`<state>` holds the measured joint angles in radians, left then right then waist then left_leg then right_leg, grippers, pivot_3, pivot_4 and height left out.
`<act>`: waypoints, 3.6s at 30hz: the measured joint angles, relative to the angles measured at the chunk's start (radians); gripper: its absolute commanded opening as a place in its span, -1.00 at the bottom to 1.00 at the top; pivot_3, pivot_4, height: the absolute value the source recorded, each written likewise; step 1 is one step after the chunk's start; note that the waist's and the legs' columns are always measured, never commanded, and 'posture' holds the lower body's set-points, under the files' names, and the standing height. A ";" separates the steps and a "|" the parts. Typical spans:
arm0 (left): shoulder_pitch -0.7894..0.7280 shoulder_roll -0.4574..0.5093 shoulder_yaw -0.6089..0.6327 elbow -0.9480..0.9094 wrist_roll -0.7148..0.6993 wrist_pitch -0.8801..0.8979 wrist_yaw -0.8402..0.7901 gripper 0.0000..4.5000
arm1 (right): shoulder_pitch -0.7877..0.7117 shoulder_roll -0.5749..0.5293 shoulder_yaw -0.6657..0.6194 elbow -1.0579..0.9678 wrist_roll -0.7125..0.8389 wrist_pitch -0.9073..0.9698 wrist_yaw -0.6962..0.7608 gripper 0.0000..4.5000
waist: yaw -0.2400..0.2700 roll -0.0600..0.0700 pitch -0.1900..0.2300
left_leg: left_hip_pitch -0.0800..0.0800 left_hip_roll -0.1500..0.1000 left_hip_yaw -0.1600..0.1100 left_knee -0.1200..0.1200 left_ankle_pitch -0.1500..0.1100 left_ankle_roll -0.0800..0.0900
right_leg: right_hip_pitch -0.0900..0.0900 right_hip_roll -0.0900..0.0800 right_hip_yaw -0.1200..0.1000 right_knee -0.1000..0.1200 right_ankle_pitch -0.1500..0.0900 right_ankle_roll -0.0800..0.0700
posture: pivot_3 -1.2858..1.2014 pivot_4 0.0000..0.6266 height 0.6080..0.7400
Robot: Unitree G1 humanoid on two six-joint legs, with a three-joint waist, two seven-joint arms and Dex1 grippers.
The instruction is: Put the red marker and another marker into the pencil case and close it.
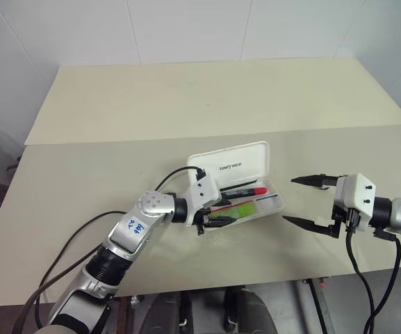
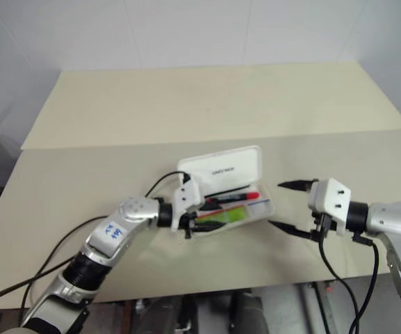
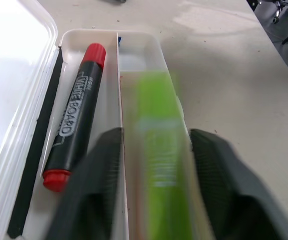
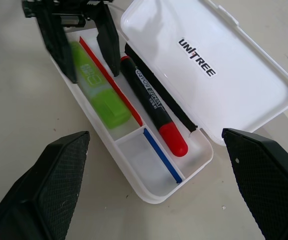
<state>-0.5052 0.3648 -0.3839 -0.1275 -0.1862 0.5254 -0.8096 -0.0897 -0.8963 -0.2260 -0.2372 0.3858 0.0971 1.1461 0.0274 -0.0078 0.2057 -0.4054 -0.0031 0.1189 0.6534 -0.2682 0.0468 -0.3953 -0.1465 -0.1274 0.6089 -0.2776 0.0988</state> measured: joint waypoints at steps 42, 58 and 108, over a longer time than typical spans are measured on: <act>0.145 0.267 0.423 -0.019 -0.288 -0.359 -0.359 0.99 | 0.003 0.462 -0.131 0.132 -0.147 0.180 -0.834 1.00 | -0.011 0.001 -0.002 | 0.000 0.000 0.000 -0.004 -0.002 -0.006 | -0.001 0.001 0.001 -0.001 0.000 0.000 | 0.03 -0.52 1.00; 0.213 0.318 0.486 -0.106 -0.319 -0.326 -0.333 0.99 | -0.125 0.466 -0.116 0.340 -0.179 0.171 -0.888 1.00 | -0.032 0.002 -0.002 | 0.000 0.000 0.001 -0.005 0.000 -0.003 | -0.002 0.001 0.002 -0.001 0.000 0.000 | 0.03 -0.52 1.00; 0.355 0.315 0.470 -0.258 -0.328 -0.295 -0.256 1.00 | -0.583 0.173 0.338 0.803 -0.186 -0.401 0.352 -0.83 | -0.030 0.002 -0.001 | 0.001 0.001 0.002 -0.005 -0.002 -0.005 | -0.001 0.001 0.000 -0.004 0.000 0.000 | 0.03 -0.52 1.00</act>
<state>-0.1499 0.6797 0.0857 -0.3851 -0.5143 0.2306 -1.0661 -0.6725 -0.7238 0.1123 0.5654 0.1994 -0.3044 1.4978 -0.0028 -0.0055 0.2046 -0.4048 -0.0026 0.1205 0.6485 -0.2704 0.0421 -0.3961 -0.1452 -0.1270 0.6046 -0.2775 0.0992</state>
